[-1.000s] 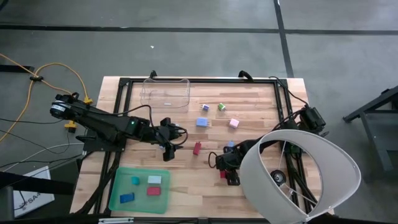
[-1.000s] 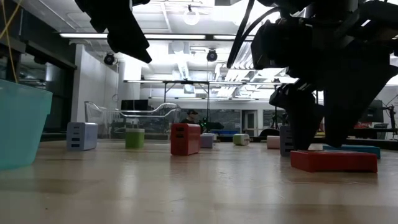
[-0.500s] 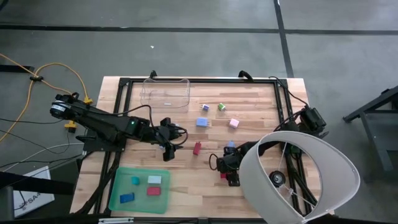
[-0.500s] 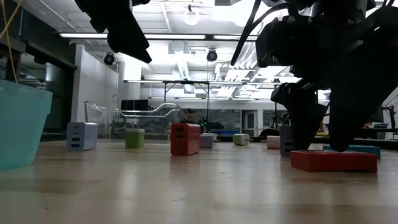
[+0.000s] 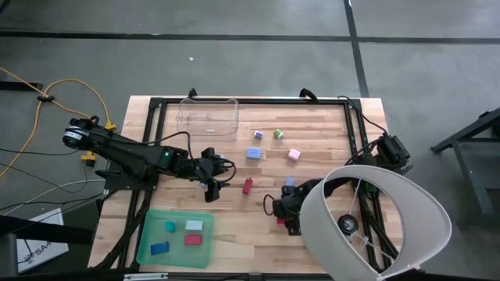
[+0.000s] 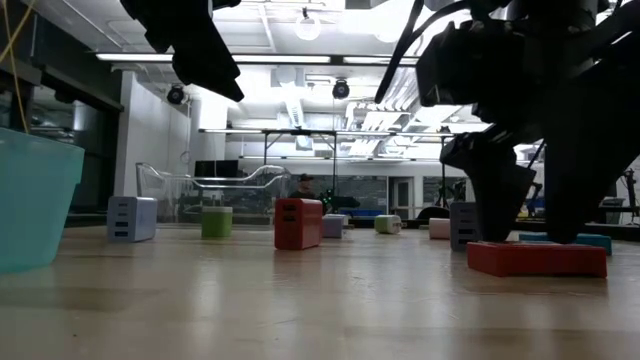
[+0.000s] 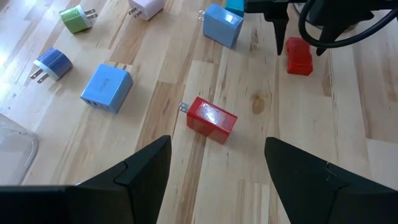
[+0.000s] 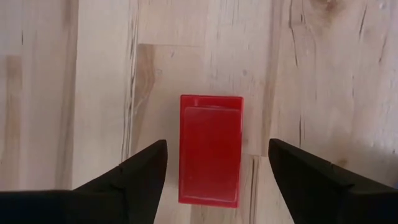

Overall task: Pick & Place Office items
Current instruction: Put the red digital clock into the green bin

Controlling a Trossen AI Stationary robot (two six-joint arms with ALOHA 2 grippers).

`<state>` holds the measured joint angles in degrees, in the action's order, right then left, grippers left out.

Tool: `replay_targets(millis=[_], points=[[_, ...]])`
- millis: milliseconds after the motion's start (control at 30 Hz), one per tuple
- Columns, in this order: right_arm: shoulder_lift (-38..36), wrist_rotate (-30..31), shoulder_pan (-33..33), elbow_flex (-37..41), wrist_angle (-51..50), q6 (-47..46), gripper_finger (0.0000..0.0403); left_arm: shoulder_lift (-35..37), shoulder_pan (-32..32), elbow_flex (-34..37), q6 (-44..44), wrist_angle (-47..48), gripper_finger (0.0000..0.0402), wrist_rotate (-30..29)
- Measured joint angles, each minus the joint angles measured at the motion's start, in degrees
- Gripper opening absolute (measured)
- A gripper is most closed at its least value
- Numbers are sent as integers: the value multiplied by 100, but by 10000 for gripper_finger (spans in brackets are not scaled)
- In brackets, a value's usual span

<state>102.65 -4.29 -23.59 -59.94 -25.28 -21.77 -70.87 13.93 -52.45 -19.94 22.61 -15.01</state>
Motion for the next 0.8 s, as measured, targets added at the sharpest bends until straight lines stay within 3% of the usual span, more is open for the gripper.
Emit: replay_targets(millis=[800], points=[[257, 141, -16, -15, -98, 213, 268, 0, 0, 2, 2, -48, 253, 1]])
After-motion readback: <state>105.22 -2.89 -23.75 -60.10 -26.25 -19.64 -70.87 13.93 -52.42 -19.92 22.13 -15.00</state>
